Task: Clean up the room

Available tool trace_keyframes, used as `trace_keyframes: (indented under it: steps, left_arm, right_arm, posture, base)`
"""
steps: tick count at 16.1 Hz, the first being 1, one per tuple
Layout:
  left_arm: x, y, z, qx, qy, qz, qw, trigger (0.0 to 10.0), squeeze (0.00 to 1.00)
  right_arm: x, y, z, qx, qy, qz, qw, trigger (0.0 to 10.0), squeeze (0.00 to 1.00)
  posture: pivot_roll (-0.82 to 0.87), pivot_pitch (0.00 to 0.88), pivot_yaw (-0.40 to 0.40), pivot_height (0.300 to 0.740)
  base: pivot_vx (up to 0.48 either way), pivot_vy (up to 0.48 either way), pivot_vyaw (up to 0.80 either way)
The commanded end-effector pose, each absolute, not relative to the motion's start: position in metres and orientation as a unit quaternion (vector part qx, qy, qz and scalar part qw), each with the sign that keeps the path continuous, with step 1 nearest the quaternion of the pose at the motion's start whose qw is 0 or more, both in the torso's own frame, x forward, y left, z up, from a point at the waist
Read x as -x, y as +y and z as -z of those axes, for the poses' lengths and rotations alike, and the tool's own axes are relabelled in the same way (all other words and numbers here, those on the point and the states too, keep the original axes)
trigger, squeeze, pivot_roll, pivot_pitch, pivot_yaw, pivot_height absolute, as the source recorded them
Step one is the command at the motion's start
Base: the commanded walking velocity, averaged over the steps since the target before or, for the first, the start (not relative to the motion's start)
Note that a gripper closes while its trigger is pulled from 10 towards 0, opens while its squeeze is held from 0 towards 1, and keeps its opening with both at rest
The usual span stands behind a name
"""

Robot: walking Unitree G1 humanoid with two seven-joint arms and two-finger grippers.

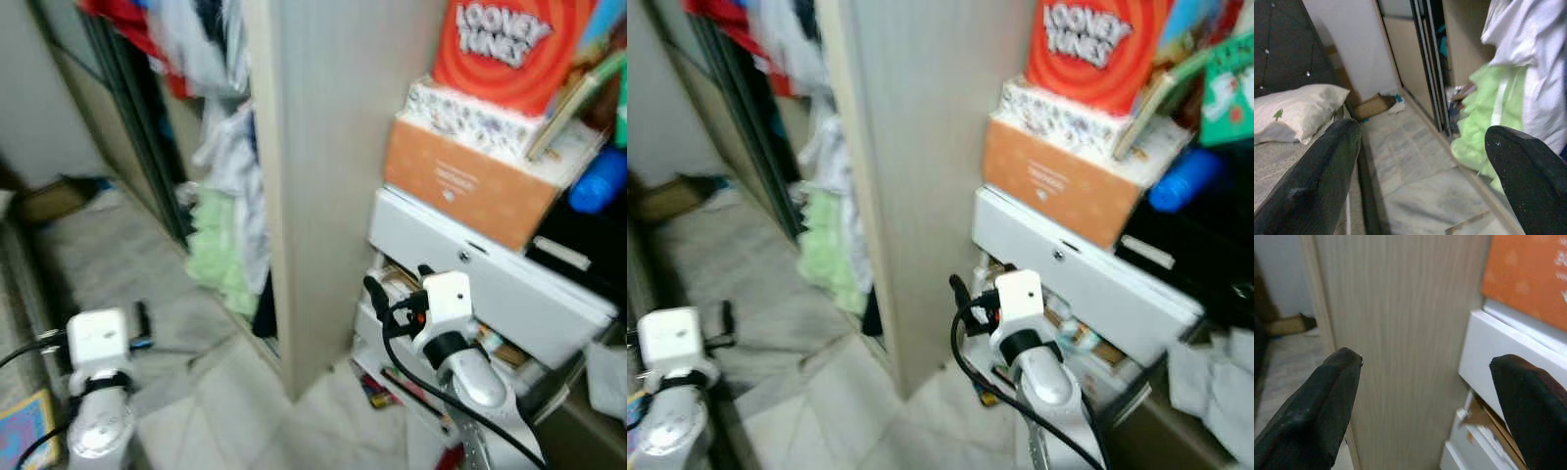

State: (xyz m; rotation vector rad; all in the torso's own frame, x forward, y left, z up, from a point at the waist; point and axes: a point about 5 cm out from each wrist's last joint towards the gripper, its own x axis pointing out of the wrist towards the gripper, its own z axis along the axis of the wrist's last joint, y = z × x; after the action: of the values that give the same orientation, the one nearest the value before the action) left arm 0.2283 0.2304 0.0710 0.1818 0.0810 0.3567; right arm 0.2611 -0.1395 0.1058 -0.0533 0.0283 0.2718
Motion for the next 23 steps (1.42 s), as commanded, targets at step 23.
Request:
trace_keyframes:
  steps: [23]
  left_arm:
    - [-0.225,0.181,-0.093,-0.077,0.019,-0.01,0.997,10.0,0.0]
  right_arm:
    - [-0.234,-0.151,-0.1,0.042,0.049,-0.131,0.989,10.0,0.0]
  posture:
    - [-0.01,0.037,0.022,0.74]
  base:
    - [0.0,0.0,0.79]
